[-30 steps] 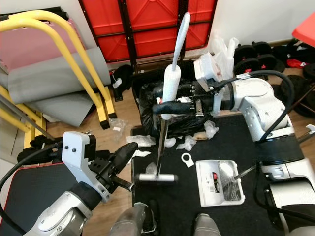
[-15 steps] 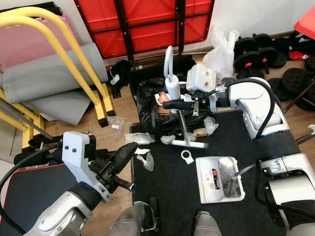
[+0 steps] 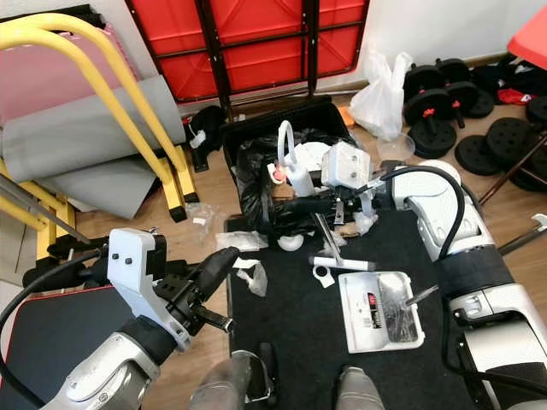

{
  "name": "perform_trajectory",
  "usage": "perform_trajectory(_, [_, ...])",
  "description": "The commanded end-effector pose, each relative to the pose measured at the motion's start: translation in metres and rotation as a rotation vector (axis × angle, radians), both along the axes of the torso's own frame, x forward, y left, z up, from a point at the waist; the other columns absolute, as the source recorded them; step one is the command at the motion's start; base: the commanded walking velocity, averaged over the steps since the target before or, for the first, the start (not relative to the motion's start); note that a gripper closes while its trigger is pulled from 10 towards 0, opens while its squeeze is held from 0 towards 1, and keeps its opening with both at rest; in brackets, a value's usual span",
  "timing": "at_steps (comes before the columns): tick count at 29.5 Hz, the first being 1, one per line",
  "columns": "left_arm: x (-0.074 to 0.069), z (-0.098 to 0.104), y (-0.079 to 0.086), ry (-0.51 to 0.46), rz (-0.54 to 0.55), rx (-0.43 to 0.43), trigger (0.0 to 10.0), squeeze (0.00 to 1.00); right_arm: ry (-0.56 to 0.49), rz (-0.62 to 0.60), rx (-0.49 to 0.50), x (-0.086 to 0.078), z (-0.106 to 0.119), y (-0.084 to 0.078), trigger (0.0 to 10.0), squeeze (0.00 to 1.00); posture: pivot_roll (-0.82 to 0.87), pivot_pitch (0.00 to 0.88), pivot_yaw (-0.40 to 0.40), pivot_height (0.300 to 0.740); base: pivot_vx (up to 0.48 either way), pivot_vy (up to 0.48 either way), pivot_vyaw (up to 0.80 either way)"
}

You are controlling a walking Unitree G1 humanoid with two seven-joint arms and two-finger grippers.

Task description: Sweep floor

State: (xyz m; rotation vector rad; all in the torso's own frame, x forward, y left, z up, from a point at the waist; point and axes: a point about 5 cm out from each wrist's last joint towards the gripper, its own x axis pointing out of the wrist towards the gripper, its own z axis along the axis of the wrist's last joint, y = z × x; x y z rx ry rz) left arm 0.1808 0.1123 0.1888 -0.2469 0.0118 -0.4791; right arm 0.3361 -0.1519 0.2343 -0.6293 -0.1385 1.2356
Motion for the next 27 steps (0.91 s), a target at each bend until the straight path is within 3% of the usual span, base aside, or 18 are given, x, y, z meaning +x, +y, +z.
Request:
perform_trajectory(1, [-0.002, -0.003, 0.001, 0.022, 0.003, 0.006, 10.0, 0.00, 0.058, 0.038, 0.044, -0.006, -0.006, 0.005, 10.0, 0.00, -0.01, 0.316, 0.014, 0.740, 0.000, 0.000, 0.00])
perform_trajectory(13, [-0.002, -0.003, 0.001, 0.023, 0.001, 0.007, 10.0, 0.00, 0.096, 0.127, 0.056, -0.012, 0.004, 0.000, 10.0, 0.00, -0.01, 0.314, 0.014, 0.740, 0.000, 0.000, 0.00])
perform_trajectory(20, [-0.001, -0.003, 0.001, 0.022, 0.003, 0.009, 10.0, 0.00, 0.184, 0.215, -0.021, -0.022, 0.003, -0.005, 10.0, 0.00, -0.01, 0.313, 0.013, 0.740, 0.000, 0.000, 0.00])
perform_trajectory(27, [-0.002, -0.003, 0.001, 0.022, 0.002, 0.008, 10.0, 0.00, 0.226, 0.241, 0.002, -0.026, 0.008, -0.010, 10.0, 0.00, -0.01, 0.313, 0.013, 0.740, 0.000, 0.000, 0.00])
